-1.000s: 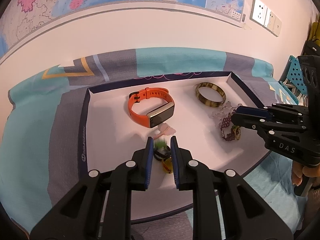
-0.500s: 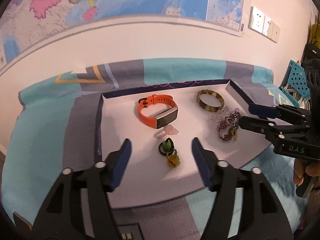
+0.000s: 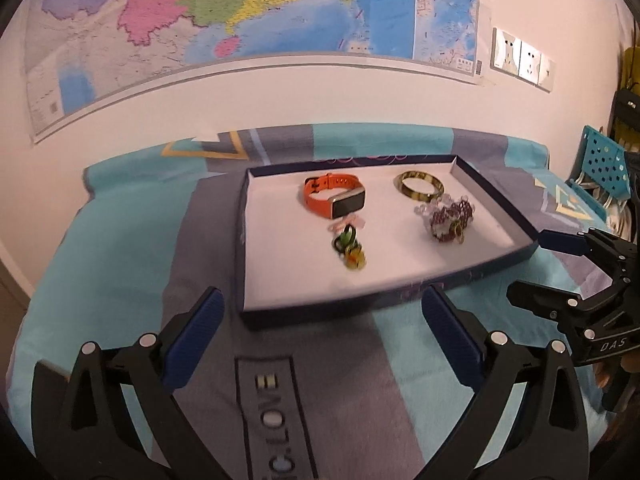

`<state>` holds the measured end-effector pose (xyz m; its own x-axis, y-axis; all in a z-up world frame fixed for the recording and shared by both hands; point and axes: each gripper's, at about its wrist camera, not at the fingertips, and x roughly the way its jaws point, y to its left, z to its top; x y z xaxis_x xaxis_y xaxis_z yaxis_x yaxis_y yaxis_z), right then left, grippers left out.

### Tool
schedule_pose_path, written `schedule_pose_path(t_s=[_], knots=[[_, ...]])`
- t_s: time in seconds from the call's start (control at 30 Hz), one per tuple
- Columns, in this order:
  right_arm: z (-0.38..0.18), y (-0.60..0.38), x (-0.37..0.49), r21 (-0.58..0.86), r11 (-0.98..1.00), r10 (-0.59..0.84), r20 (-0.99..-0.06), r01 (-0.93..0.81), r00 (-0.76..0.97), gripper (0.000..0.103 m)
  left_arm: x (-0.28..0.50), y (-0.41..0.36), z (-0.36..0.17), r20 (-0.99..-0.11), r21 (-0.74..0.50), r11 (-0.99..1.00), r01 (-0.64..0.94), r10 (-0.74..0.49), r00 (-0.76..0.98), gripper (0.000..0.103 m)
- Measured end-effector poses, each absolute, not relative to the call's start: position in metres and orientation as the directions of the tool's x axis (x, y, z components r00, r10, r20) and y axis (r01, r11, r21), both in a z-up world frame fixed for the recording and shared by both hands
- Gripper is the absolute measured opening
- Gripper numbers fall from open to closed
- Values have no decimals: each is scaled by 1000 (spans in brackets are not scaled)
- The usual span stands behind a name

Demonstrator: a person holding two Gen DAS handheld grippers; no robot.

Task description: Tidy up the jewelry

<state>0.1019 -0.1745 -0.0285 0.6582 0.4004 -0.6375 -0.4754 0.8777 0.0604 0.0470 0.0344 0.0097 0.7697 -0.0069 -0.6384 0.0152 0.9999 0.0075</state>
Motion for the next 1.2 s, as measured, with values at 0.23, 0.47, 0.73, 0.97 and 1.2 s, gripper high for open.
schedule_pose_path(t_s=[0.23, 0.47, 0.73, 0.97, 1.2], knots=[[-36, -171, 79, 60, 883, 394, -635, -466, 665, 96, 29, 25, 5, -646, 15, 1000, 10, 2, 763, 97], [-34, -175, 66, 69, 890, 390, -625, -451, 676, 96, 22, 25, 4, -649, -4, 1000, -3, 0, 760, 97], [-36, -176, 59, 72, 891, 391, -622, -448, 678, 96, 15, 24, 5, -647, -13, 1000, -8, -3, 763, 97], [-36, -176, 56, 77, 892, 393, -618, -445, 681, 96, 12, 22, 3, -651, -11, 1000, -6, -2, 759, 97], [-37, -177, 55, 77, 895, 389, -616, -439, 685, 96, 10, 19, 3, -648, -8, 1000, -10, 2, 762, 97]])
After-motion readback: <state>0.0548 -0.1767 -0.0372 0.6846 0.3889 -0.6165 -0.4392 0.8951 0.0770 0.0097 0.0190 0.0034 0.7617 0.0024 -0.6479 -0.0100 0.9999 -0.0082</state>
